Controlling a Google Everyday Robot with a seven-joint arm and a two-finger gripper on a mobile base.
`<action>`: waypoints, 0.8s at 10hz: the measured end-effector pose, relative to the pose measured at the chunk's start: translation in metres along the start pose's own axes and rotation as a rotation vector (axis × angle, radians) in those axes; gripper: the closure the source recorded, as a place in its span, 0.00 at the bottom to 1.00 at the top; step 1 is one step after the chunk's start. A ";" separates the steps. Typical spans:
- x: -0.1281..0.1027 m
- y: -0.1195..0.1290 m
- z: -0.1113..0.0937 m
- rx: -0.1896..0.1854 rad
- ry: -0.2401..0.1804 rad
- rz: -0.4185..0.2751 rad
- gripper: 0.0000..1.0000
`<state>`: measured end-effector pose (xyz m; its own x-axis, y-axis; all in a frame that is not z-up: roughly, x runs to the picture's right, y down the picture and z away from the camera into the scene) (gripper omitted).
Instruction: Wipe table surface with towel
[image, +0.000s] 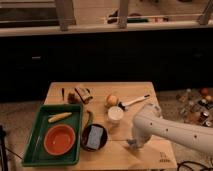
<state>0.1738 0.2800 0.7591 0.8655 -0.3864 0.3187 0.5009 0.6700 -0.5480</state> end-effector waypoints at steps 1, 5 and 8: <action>-0.004 -0.004 0.001 0.007 -0.003 -0.008 1.00; -0.048 -0.029 0.006 0.032 -0.089 -0.124 1.00; -0.064 -0.012 0.008 0.000 -0.137 -0.179 1.00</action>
<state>0.1120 0.3013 0.7513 0.7542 -0.4094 0.5134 0.6468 0.5981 -0.4732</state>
